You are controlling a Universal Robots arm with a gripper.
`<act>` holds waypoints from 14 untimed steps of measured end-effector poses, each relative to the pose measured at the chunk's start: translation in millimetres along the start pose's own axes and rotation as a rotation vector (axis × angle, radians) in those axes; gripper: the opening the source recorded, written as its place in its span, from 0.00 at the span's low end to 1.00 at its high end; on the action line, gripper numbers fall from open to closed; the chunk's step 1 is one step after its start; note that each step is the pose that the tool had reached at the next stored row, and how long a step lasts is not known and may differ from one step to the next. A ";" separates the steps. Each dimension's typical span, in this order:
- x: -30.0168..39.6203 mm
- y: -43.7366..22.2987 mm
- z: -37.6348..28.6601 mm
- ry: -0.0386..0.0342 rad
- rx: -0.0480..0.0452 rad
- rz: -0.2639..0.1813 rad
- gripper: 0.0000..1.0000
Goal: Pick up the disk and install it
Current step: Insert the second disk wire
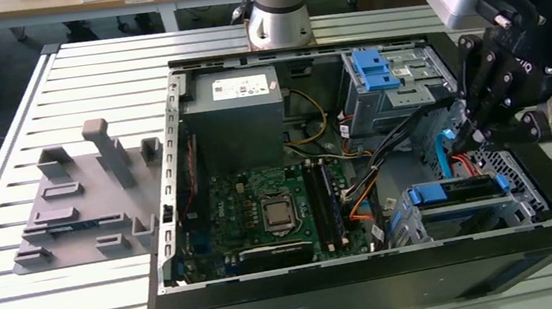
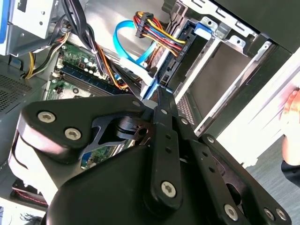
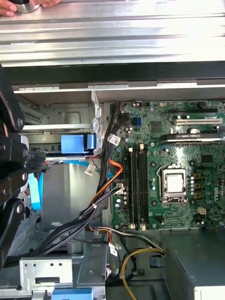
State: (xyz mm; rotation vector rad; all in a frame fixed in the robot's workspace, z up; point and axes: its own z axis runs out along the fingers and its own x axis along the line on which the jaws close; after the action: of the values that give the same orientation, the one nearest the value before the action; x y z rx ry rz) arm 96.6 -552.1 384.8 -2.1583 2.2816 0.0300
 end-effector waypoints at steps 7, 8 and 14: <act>-5.5 0.6 1.6 0.0002 0.0057 -0.024 0.11; -5.5 0.7 2.1 0.0002 0.0066 -0.026 0.11; -7.3 1.0 4.3 0.0001 0.0076 -0.027 0.11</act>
State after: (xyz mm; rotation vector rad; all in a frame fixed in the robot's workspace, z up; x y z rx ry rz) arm 95.9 -544.7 380.6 -2.1857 2.2479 0.0212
